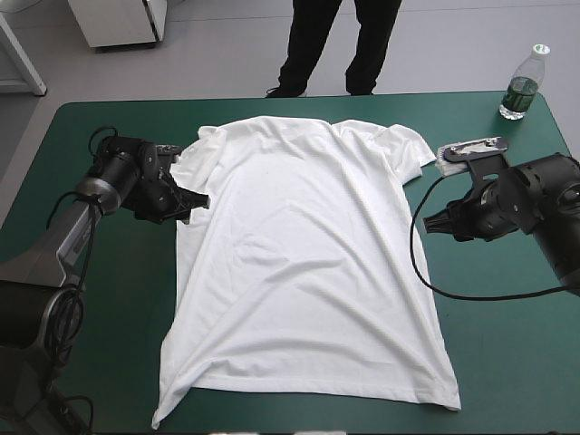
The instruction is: Fold the cloth
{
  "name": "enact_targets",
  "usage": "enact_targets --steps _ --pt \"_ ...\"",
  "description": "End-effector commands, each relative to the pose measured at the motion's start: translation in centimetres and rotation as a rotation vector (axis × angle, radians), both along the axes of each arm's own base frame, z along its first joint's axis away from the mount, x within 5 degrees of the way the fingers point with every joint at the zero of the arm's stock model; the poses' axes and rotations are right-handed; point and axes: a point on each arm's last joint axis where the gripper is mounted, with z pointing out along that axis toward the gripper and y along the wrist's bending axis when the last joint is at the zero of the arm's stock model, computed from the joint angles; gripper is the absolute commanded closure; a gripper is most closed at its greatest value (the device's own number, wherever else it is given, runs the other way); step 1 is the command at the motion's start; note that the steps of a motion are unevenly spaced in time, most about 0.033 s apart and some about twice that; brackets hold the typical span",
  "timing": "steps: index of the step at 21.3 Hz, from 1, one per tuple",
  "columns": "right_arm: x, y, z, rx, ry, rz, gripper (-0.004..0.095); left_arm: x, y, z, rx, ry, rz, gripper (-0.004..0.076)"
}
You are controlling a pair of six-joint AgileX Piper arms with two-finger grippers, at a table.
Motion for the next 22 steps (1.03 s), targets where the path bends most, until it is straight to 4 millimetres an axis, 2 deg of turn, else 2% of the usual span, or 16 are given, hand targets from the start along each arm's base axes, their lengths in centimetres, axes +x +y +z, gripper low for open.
enact_targets --steps 1,7,9,10,11,12,14,17,19,22 --pt "-0.2 -0.3 1.7 -0.004 -0.096 -0.001 0.0494 0.6 -0.3 0.8 -0.022 -0.048 -0.003 0.0335" --pt "-0.3 -0.5 1.7 -0.016 -0.093 -0.008 0.0494 1.7 -0.6 -2.1 -0.028 0.024 0.012 0.0336" --pt "-0.2 -0.5 1.7 -0.014 -0.095 -0.012 0.0494 2.1 -0.6 -3.2 -0.024 0.052 0.016 0.0381" --pt "-0.2 -0.4 1.7 -0.008 -0.103 -0.017 0.0494 2.2 -0.7 -4.0 -0.022 0.076 0.017 0.0472" --pt "-0.2 -0.4 1.8 -0.005 -0.107 -0.019 0.0494 2.3 -0.7 -4.2 -0.021 0.084 0.017 0.0518" --pt "0.0 -0.5 1.8 0.003 -0.121 -0.026 0.0494 2.3 -0.7 -4.7 -0.02 0.105 0.018 0.063" --pt "0.4 -0.7 1.8 0.011 -0.135 -0.047 0.0496 2.3 -0.7 -5.0 -0.017 0.121 0.018 0.0749" --pt "1.9 -1.7 0.9 0.048 -0.111 -0.115 0.0532 2.3 -0.6 -5.0 -0.011 0.12 0.017 0.0746" --pt "3.6 -2.1 -0.4 0.094 -0.084 -0.139 0.053 2.3 -0.6 -5.0 -0.01 0.124 0.017 0.0746" --pt "6.9 -1.4 -1.8 0.136 -0.044 -0.099 0.0515 2.3 -0.7 -5.0 -0.014 0.124 0.018 0.0746"
